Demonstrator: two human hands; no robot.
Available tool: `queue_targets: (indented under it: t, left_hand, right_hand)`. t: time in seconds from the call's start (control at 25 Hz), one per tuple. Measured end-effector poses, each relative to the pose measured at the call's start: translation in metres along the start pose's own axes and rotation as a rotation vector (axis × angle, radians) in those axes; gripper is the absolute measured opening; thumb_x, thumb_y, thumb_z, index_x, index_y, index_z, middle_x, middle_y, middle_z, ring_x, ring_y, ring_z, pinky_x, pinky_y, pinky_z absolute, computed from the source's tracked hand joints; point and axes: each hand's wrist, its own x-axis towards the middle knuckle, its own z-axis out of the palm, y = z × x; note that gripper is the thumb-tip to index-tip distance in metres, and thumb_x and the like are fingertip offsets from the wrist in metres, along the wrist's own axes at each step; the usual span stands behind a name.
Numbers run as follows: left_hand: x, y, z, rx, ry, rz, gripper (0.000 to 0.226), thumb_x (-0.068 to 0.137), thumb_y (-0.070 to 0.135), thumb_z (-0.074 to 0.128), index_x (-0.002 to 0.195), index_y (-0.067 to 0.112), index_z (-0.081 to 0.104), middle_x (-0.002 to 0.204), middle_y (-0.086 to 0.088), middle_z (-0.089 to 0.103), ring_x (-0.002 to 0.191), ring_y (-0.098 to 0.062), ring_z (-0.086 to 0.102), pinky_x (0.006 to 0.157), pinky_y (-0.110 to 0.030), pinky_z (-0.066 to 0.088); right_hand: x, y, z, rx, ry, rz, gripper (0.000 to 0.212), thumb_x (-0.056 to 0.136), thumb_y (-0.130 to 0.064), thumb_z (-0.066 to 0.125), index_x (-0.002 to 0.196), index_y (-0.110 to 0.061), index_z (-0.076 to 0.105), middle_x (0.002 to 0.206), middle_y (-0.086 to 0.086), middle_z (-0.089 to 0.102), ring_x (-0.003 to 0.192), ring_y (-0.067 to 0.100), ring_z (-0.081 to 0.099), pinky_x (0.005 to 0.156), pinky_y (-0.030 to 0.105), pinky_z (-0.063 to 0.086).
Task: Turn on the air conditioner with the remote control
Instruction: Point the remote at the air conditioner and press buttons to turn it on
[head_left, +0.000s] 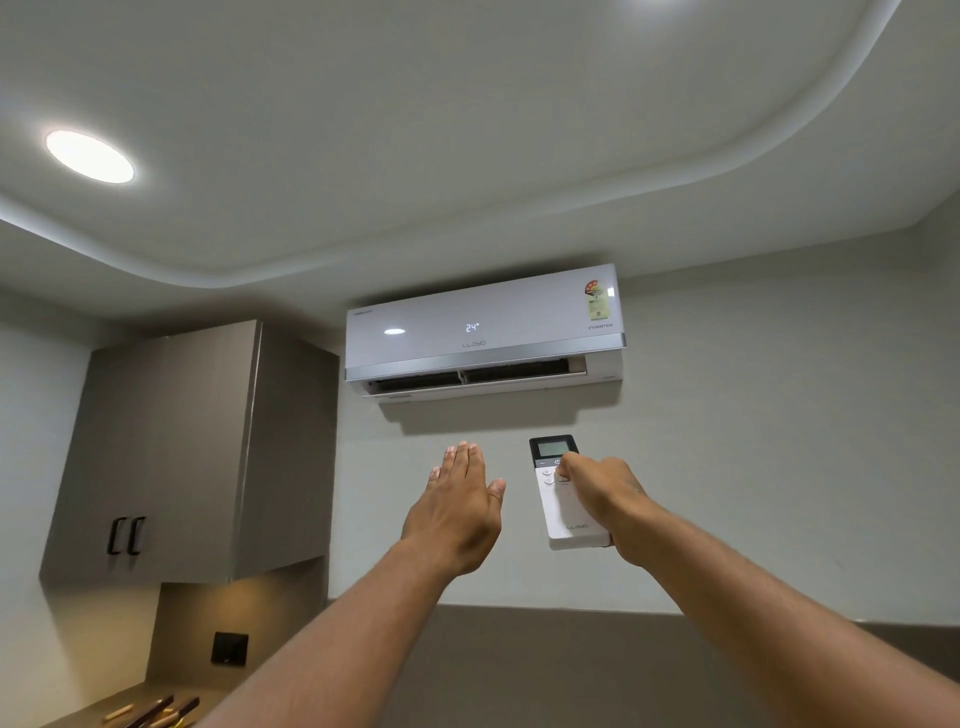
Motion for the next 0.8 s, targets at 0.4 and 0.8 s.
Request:
queue_targets:
  t: [0.4, 0.8]
  left_hand:
    - [0.0032, -0.0008, 0.0015, 0.004, 0.001, 0.009, 0.063, 0.099, 0.045, 0.014, 0.152, 0.012, 0.000, 0.163, -0.005, -0.003, 0.148, -0.017, -0.004, 0.115, -0.032, -0.003]
    - [0.0063, 0.0068, 0.0011, -0.004, -0.001, 0.024, 0.063, 0.100, 0.043, 0.014, 0.152, 0.011, 0.001, 0.163, -0.006, -0.002, 0.148, -0.017, -0.005, 0.116, -0.033, -0.003]
  right_hand:
    - [0.0006, -0.0011, -0.0007, -0.013, 0.004, 0.003, 0.015, 0.079, -0.026, 0.055, 0.076, -0.012, 0.062, 0.070, 0.010, 0.065, 0.058, 0.027, 0.061, 0.053, 0.025, 0.046]
    - [-0.0017, -0.0035, -0.0051, -0.032, 0.023, -0.005, 0.015, 0.079, -0.025, 0.056, 0.076, -0.012, 0.062, 0.071, 0.011, 0.066, 0.059, 0.028, 0.062, 0.052, 0.024, 0.045]
